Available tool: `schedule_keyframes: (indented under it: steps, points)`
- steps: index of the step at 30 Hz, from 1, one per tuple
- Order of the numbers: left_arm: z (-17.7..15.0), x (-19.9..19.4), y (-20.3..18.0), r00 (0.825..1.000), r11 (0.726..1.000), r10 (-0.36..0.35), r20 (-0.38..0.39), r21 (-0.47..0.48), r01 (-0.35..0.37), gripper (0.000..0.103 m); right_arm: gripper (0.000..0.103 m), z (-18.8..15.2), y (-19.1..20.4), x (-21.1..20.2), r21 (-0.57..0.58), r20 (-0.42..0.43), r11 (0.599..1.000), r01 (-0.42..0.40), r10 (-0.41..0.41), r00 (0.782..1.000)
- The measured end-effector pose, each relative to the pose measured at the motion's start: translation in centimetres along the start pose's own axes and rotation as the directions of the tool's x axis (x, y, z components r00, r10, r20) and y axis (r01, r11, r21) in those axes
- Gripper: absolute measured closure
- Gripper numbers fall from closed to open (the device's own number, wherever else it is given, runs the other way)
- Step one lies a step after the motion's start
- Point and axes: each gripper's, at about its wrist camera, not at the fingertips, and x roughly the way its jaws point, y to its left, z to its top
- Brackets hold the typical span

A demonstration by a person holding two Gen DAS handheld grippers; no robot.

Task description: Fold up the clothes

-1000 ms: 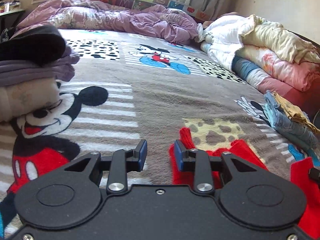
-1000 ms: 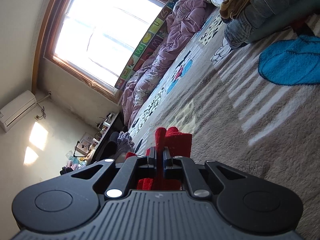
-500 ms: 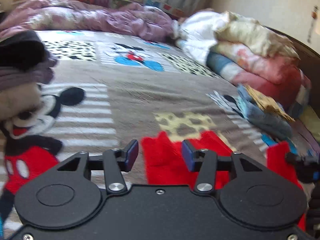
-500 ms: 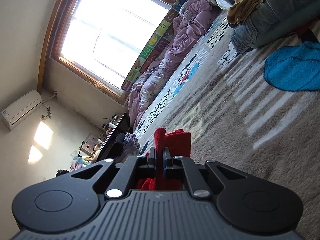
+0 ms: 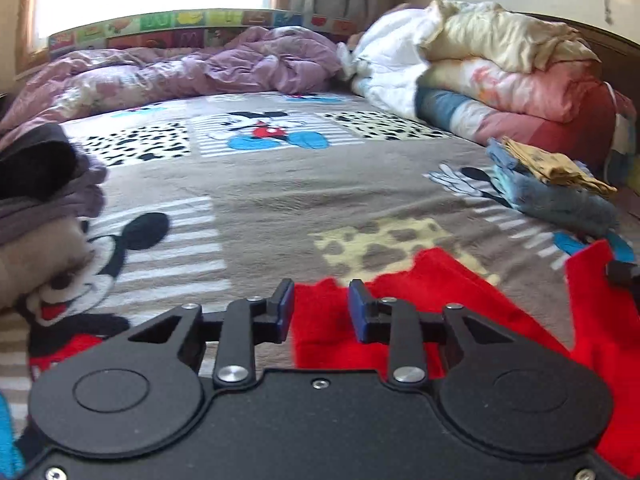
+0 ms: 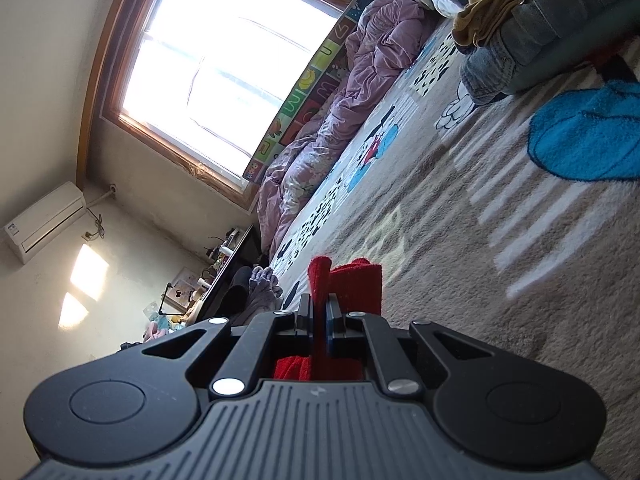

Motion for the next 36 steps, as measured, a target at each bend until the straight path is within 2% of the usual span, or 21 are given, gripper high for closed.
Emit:
schedule_keyframes:
  steps: [1, 4, 7, 12, 14, 16, 20, 24, 26, 29, 31, 34, 36]
  points:
    - [-0.4, 1.0, -0.4, 0.999, 1.0, 0.0, -0.047, 0.016, 0.001, 0.074, 0.093, 0.1, -0.1, 0.1, 0.001, 0.0, 1.0, 0.001, -0.001, 1.0]
    - [-0.6, 1.5, -0.7, 0.997, 1.0, 0.016, -0.073, 0.027, -0.014, 0.074, 0.093, 0.1, -0.2, 0.0, 0.0, 0.001, 1.0, 0.002, -0.002, 1.0]
    - [-0.1, -0.2, 0.1, 1.0, 1.0, -0.015, -0.022, -0.027, 0.015, 0.074, 0.093, 0.1, -0.1, 0.0, -0.006, 0.008, 1.0, 0.003, -0.003, 1.0]
    - [-0.3, -3.9, 0.3, 1.0, 0.997, 0.027, 0.013, -0.075, -0.026, 0.074, 0.093, -0.1, 0.0, -0.2, -0.01, 0.015, 1.0, 0.002, -0.002, 1.0]
    - [-0.9, -5.9, -0.2, 0.999, 0.995, 0.023, 0.023, -0.103, -0.021, 0.073, 0.093, -0.2, 0.0, -0.3, -0.013, 0.02, 1.0, 0.008, -0.007, 1.0]
    - [-1.8, -7.9, -1.2, 0.999, 0.993, -0.002, 0.033, -0.12, 0.005, 0.059, 0.093, -0.3, -0.1, -0.5, -0.006, 0.026, 1.0, 0.014, -0.014, 1.0]
    - [-3.7, -12.1, -3.5, 0.997, 0.991, -0.054, 0.059, -0.116, 0.061, 0.057, 0.093, -0.5, -0.5, -0.9, 0.009, 0.044, 1.0, 0.024, -0.025, 0.999]
    - [-6.1, -16.0, -4.9, 0.99, 0.981, -0.104, 0.092, -0.152, 0.117, 0.036, 0.093, -0.8, -0.6, -1.4, 0.02, 0.058, 0.999, 0.026, -0.027, 0.998]
    - [-7.3, -17.7, -5.9, 0.988, 0.98, -0.119, 0.1, -0.15, 0.134, 0.03, 0.093, -0.9, -0.7, -1.5, 0.023, 0.063, 0.999, 0.029, -0.031, 0.998]
    - [-9.1, -19.4, -8.0, 0.989, 0.988, -0.121, 0.087, -0.086, 0.128, 0.028, 0.093, -1.2, -1.0, -1.7, 0.035, 0.069, 0.999, 0.033, -0.035, 0.997]
    - [-10.4, -20.2, -10.2, 0.992, 0.994, -0.111, 0.067, 0.022, 0.109, 0.028, 0.093, -1.4, -1.0, -2.1, 0.04, 0.075, 0.999, 0.032, -0.035, 0.997]
    - [-12.6, -21.2, -13.4, 0.996, 0.978, -0.082, 0.032, 0.197, 0.074, 0.028, 0.094, -1.5, -0.9, -2.6, 0.038, 0.073, 0.999, 0.037, -0.039, 0.997]
    - [-14.1, -21.5, -14.3, 0.997, 0.962, -0.078, 0.014, 0.262, 0.072, 0.028, 0.094, -1.5, -0.8, -2.9, 0.036, 0.072, 0.998, 0.05, -0.052, 0.996]
